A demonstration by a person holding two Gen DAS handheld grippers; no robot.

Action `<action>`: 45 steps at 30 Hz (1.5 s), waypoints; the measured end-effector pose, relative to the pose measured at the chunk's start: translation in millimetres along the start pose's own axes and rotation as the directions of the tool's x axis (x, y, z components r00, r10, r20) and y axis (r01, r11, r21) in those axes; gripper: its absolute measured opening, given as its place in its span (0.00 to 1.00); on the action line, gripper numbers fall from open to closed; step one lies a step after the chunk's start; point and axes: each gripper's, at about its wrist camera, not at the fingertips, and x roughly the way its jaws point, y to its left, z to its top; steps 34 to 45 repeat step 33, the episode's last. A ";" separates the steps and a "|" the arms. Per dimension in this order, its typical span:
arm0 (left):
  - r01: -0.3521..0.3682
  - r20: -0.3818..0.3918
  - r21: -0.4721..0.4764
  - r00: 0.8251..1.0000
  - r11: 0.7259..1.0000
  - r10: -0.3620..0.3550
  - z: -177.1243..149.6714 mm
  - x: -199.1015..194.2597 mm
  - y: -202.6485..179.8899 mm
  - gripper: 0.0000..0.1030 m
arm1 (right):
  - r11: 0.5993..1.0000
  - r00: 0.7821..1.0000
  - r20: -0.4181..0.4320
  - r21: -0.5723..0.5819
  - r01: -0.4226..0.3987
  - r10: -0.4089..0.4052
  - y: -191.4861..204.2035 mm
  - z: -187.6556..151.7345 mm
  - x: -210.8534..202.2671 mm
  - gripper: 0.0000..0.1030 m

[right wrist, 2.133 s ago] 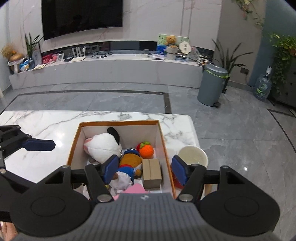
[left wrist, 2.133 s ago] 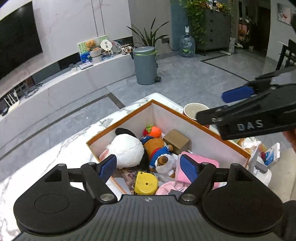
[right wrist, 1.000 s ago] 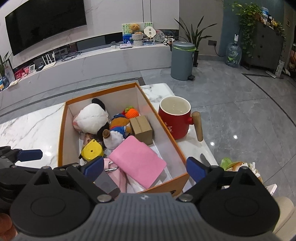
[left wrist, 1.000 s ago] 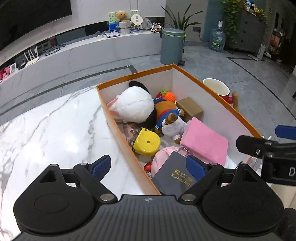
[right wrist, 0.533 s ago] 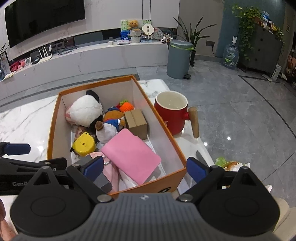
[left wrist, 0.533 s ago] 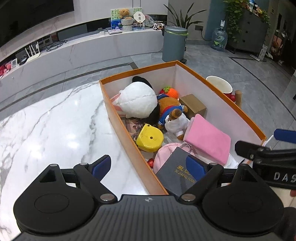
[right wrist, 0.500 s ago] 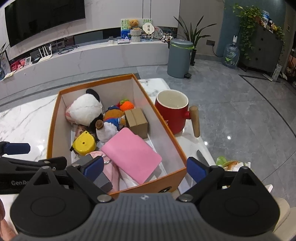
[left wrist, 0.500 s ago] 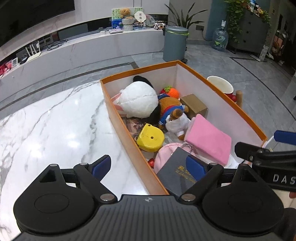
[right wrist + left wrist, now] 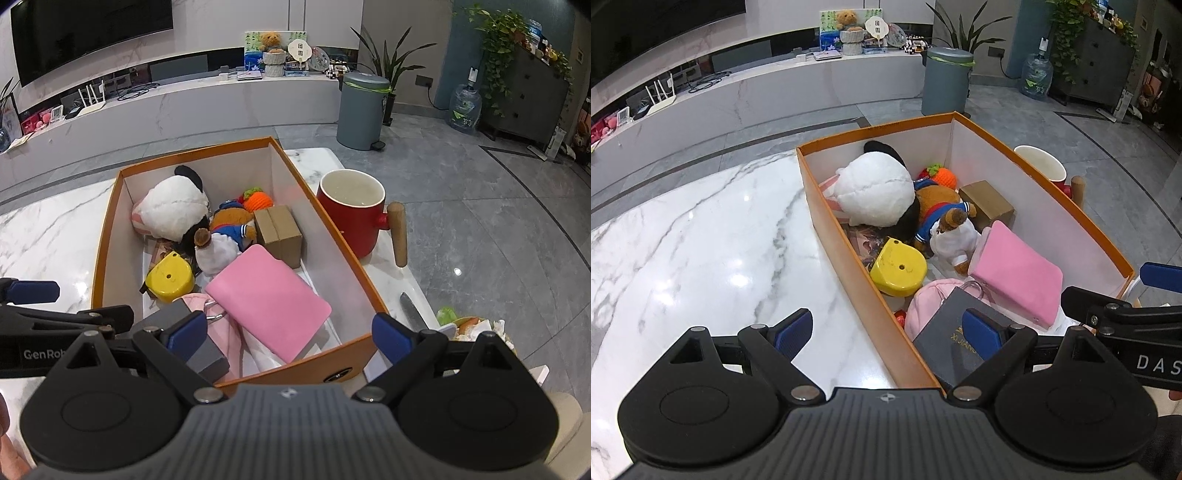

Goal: Organize objects

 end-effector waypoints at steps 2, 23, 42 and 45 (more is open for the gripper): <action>-0.008 -0.002 0.005 1.000 1.000 0.008 0.3 1.0 -1.3 1.00 | 1.000 1.000 -0.004 0.002 0.000 0.000 -0.4 -0.4 1.5 0.93; -0.018 0.011 0.010 1.000 1.000 0.018 -0.5 -2.0 -4.4 1.00 | 1.000 1.000 0.004 0.010 0.008 -0.008 -3.2 -1.5 0.3 0.93; -0.008 0.033 0.021 0.999 1.000 0.007 -1.3 -8.9 -6.7 1.00 | 1.000 1.000 0.015 0.009 0.016 -0.016 -5.3 0.1 -2.7 0.93; -0.008 0.033 0.021 0.999 1.000 0.007 -1.3 -8.9 -6.7 1.00 | 1.000 1.000 0.015 0.009 0.016 -0.016 -5.3 0.1 -2.7 0.93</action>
